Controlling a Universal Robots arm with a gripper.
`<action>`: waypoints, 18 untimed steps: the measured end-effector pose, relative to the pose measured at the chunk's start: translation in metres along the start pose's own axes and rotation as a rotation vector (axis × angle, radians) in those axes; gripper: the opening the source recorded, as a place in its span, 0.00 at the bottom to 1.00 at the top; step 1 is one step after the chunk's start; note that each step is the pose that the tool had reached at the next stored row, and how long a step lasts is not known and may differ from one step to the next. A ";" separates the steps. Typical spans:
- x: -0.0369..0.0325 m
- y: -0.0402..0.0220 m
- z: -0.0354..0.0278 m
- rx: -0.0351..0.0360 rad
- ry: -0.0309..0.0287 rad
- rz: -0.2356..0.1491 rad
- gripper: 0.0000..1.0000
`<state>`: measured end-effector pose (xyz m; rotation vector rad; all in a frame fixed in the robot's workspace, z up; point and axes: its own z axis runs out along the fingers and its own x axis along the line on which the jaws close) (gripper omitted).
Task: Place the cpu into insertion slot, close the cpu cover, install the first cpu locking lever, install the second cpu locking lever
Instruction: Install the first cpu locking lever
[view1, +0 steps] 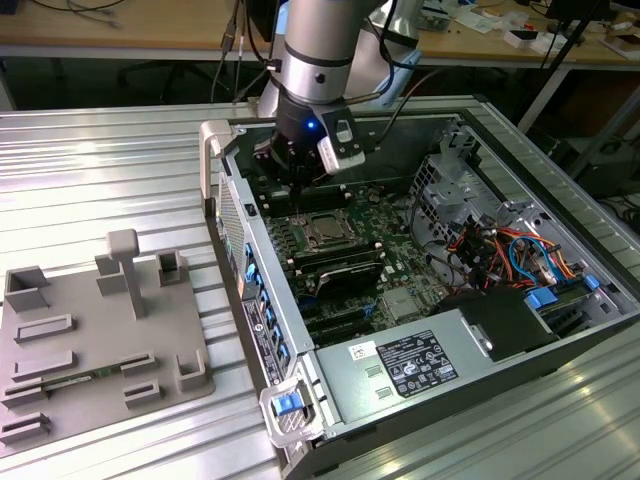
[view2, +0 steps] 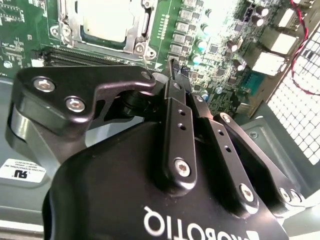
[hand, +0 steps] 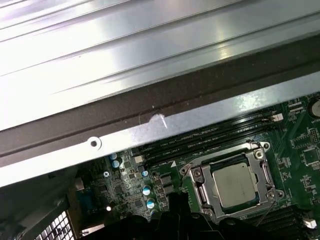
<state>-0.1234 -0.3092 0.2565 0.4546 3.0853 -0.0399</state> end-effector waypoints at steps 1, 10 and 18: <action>-0.0004 0.0011 0.0000 0.0000 0.0001 -0.002 0.11; -0.0107 0.0126 0.0014 -0.0005 0.0001 -0.021 0.11; -0.0251 0.0184 0.0037 -0.0007 -0.0001 -0.030 0.11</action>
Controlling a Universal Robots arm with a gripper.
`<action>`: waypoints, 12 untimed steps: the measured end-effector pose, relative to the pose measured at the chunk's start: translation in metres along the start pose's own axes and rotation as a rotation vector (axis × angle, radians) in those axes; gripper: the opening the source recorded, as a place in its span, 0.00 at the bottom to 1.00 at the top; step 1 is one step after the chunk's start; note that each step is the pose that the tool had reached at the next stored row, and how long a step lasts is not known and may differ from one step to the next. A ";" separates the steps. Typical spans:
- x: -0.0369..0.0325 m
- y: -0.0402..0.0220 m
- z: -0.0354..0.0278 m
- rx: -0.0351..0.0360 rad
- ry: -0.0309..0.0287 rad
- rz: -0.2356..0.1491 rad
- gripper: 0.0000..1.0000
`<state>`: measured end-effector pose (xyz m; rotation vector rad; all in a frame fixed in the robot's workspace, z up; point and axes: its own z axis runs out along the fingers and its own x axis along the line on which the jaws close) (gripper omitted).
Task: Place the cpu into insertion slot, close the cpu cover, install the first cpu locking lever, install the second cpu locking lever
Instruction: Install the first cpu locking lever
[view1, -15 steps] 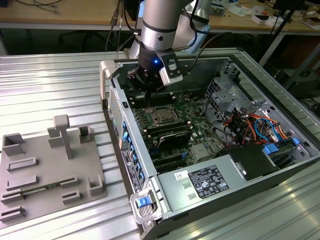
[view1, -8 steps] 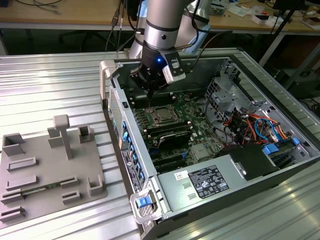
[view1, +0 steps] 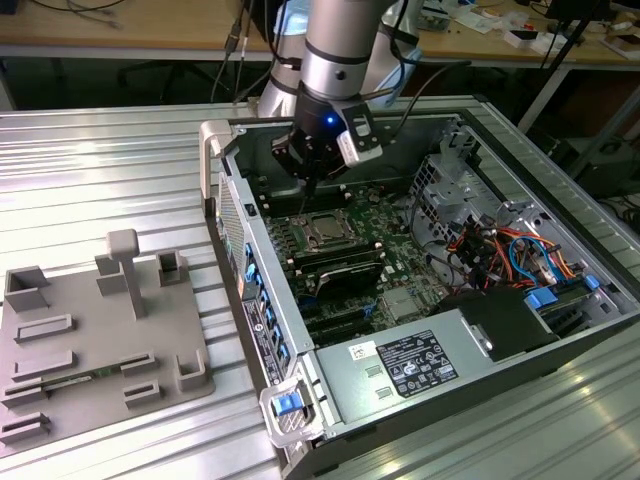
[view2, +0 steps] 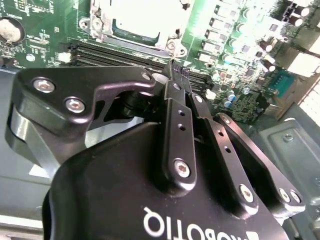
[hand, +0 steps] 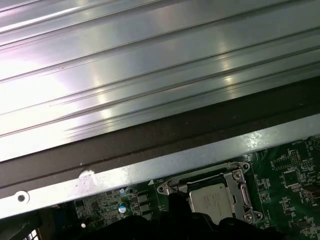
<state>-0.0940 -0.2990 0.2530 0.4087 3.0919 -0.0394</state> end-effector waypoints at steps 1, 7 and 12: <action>-0.0012 0.0005 0.0003 -0.0001 -0.0001 -0.001 0.11; -0.0104 0.0040 0.0020 -0.0002 -0.0001 -0.005 0.11; -0.0108 0.0045 0.0022 -0.0006 -0.0001 -0.009 0.11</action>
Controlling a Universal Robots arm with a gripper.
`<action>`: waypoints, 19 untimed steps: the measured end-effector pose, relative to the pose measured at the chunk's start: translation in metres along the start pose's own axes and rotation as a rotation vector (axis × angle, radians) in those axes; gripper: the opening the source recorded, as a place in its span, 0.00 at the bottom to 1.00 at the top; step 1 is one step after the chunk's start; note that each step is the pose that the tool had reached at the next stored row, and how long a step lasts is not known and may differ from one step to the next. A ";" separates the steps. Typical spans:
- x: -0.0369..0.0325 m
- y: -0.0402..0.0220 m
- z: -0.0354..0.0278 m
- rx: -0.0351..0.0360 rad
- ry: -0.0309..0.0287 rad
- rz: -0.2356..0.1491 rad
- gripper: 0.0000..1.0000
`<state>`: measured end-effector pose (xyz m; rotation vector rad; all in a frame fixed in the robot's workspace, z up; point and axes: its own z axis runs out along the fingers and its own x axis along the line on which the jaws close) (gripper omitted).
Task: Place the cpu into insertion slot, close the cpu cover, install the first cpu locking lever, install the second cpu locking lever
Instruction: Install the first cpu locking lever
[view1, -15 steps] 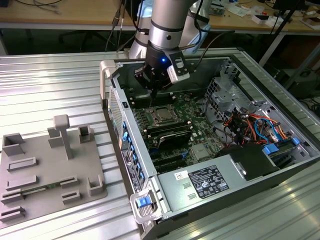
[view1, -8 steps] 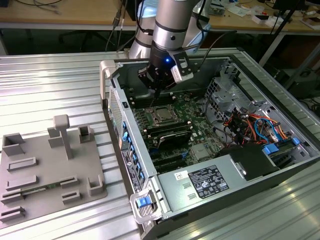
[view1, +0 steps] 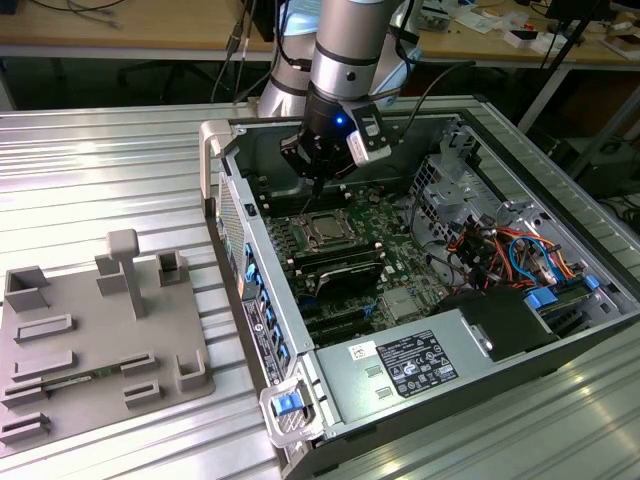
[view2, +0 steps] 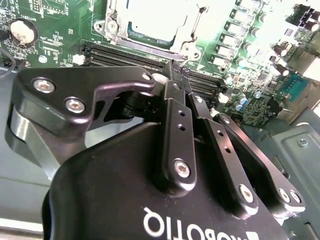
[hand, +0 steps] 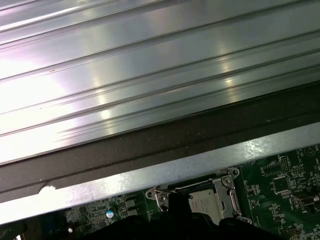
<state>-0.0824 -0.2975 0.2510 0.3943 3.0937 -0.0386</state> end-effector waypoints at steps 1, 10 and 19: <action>0.0000 0.0000 -0.0003 -0.0001 0.0002 0.000 0.11; 0.0008 0.0001 -0.0116 -0.0003 0.0001 -0.001 0.11; 0.0021 -0.0067 -0.0121 0.0085 -0.0022 -0.005 0.11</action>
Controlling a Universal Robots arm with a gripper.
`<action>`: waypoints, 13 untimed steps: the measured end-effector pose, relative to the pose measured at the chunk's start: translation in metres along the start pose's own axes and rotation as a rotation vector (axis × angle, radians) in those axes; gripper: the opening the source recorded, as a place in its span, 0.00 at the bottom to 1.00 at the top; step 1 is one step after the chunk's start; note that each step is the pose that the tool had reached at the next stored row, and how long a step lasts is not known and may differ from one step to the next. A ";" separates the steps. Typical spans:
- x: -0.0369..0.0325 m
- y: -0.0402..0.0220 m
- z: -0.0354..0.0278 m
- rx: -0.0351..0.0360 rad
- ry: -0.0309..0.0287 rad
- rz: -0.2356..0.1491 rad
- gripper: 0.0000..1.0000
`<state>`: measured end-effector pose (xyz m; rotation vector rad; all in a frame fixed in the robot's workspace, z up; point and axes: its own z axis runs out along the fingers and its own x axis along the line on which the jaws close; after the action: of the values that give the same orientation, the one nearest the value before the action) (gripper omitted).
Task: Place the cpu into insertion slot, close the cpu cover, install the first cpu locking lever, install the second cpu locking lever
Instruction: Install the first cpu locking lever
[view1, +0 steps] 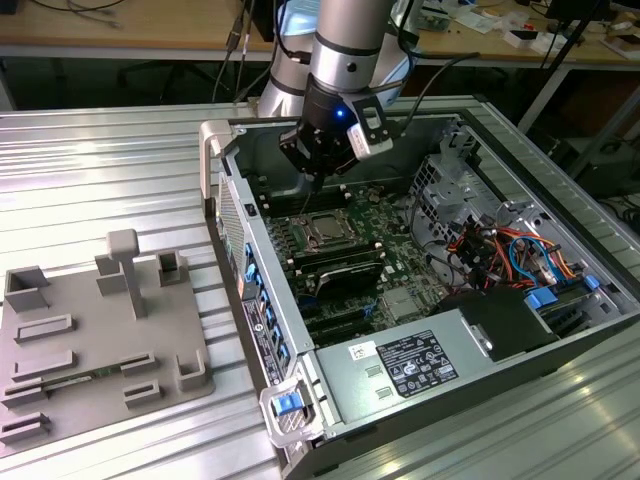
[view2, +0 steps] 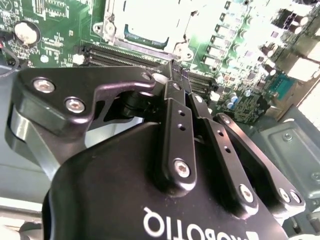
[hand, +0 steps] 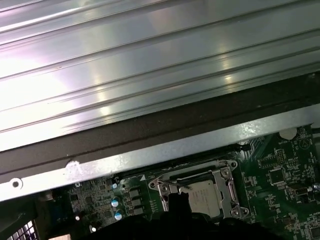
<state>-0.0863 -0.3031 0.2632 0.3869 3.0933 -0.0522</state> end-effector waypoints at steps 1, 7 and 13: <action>-0.0005 -0.0021 0.0001 0.0034 -0.0009 0.000 0.11; -0.0004 -0.0025 0.0009 0.0017 -0.0028 -0.066 0.11; -0.0004 -0.0023 0.0021 -0.0002 -0.0047 -0.133 0.11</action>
<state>-0.0864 -0.3055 0.2612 0.1801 3.1098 -0.0551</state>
